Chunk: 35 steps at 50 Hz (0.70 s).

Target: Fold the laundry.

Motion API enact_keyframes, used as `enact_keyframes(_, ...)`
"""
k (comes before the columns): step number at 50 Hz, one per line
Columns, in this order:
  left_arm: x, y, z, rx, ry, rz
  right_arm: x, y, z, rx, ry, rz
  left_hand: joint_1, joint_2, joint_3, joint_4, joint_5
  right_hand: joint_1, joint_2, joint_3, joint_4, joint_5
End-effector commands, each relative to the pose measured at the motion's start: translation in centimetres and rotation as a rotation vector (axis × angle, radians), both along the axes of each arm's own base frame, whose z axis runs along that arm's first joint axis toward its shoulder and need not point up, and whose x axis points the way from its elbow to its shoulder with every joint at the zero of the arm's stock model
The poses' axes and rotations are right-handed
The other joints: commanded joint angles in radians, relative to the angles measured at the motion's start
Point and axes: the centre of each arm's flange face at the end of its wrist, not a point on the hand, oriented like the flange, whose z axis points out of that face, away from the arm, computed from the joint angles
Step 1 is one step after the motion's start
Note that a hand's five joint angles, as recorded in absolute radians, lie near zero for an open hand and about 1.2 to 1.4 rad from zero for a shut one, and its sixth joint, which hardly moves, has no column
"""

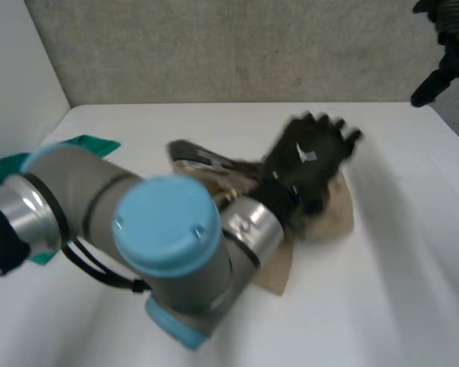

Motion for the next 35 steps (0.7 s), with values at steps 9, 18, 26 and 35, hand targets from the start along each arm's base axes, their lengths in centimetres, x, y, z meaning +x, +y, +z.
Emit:
enact_keyframes(9, 5.1, -4.3, 4.7, -0.036, 0.069, 0.141, 0.3, -0.1, -1.0, 0.047, 0.022, 0.046, -0.105, -0.160, -0.179, -0.168, -0.171, -0.020, -0.043, -0.035, -0.053, -0.065)
enact_keyframes(18, 13.1, -8.6, 5.7, -0.020, 0.081, 0.496, 6.0, 3.8, -6.3, 0.302, 0.127, 0.342, -0.105, -0.160, -0.179, -0.168, -0.171, -0.020, -0.043, -0.035, -0.053, -0.065)
enact_keyframes(26, 20.3, -12.2, 4.1, 0.026, 0.042, 0.728, 11.8, 8.6, -8.3, 0.333, 0.178, 0.536, -0.105, -0.160, -0.179, -0.168, -0.171, -0.020, -0.043, -0.035, -0.053, -0.065)
enact_keyframes(35, 24.7, -14.2, 1.6, 0.091, -0.008, 0.853, 17.4, 8.6, -10.6, 0.336, 0.019, 0.556, -0.106, -0.161, -0.180, -0.169, -0.171, -0.020, -0.043, -0.035, -0.053, -0.065)
